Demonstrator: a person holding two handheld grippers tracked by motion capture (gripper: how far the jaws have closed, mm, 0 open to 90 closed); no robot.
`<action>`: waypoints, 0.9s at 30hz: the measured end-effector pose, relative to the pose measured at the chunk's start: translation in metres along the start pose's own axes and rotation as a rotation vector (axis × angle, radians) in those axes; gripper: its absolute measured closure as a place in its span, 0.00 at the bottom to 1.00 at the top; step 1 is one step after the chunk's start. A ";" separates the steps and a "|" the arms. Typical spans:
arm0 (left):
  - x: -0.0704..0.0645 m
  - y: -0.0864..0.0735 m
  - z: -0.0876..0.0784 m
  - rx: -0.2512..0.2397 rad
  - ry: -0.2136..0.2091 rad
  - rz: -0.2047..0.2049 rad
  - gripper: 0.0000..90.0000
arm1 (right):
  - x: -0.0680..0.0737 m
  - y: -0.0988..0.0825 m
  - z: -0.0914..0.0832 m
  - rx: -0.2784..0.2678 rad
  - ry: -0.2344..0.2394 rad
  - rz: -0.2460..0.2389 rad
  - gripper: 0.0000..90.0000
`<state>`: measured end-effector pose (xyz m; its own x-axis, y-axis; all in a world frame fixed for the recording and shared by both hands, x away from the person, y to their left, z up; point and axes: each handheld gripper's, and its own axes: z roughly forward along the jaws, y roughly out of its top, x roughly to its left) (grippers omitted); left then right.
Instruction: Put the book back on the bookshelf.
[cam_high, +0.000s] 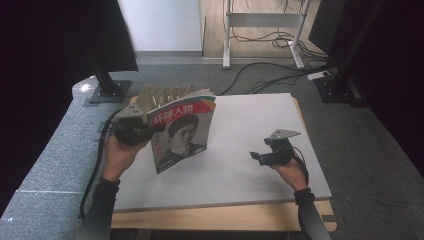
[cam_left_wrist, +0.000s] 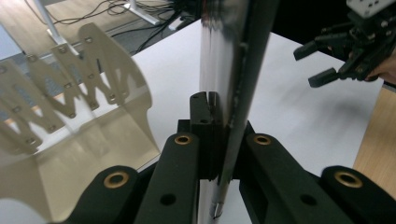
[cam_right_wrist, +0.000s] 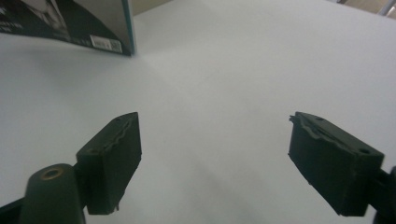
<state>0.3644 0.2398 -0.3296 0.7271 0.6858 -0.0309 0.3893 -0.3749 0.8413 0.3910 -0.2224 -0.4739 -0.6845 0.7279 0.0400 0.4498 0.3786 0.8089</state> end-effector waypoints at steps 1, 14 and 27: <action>0.001 -0.001 -0.003 0.001 0.005 -0.006 0.97 | 0.001 -0.005 0.002 0.008 0.008 0.000 0.15; 0.019 -0.018 -0.046 -0.023 0.089 -0.080 0.97 | 0.008 -0.036 0.021 0.082 -0.038 0.006 0.00; 0.049 -0.038 -0.084 -0.039 0.221 -0.161 0.97 | 0.009 -0.052 0.031 0.119 -0.048 0.018 0.00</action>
<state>0.3378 0.3404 -0.3177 0.5149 0.8558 -0.0507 0.4649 -0.2290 0.8552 0.3794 -0.2178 -0.5334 -0.6486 0.7608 0.0230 0.5283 0.4282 0.7331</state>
